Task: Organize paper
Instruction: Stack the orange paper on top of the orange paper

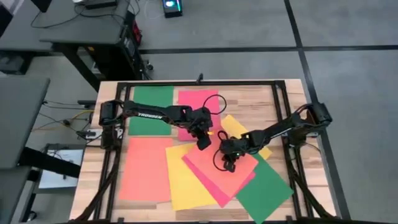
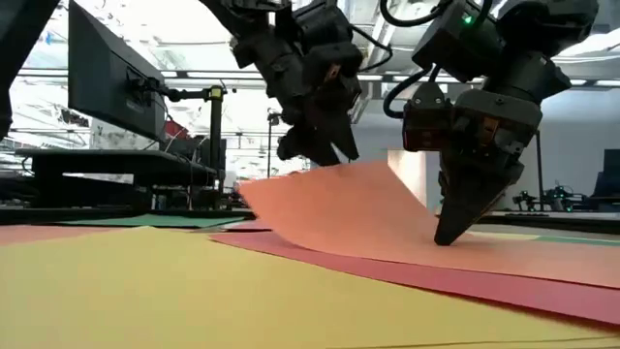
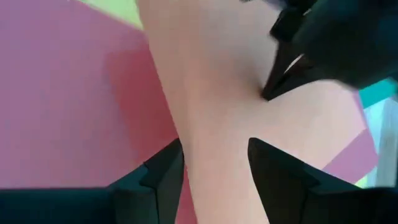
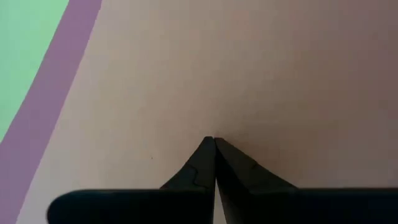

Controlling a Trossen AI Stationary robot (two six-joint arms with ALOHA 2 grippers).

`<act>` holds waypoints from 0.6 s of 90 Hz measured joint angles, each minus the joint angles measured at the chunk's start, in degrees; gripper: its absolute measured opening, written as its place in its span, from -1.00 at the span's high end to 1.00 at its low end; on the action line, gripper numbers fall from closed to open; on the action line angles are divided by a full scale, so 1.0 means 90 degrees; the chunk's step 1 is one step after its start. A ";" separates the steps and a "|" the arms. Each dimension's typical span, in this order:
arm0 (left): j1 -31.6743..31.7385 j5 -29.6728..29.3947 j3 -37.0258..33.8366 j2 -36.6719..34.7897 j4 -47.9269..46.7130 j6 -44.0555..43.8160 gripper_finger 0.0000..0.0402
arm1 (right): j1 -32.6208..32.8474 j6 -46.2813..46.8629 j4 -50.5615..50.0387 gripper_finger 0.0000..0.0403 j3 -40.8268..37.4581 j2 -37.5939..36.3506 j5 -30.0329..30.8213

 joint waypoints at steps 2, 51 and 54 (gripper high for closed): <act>0.0000 0.0000 -0.0066 0.0002 0.0063 -0.0016 0.20 | 0.0000 0.0001 0.0000 1.00 0.0000 0.0000 0.0000; 0.0000 0.0347 -0.0753 0.0007 0.1270 -0.0108 0.19 | -0.0002 -0.0015 0.0007 1.00 0.0000 0.0000 0.0000; 0.0000 0.0337 -0.0753 0.0007 0.1265 -0.0037 0.19 | -0.0002 -0.0013 0.0007 1.00 0.0000 0.0000 0.0000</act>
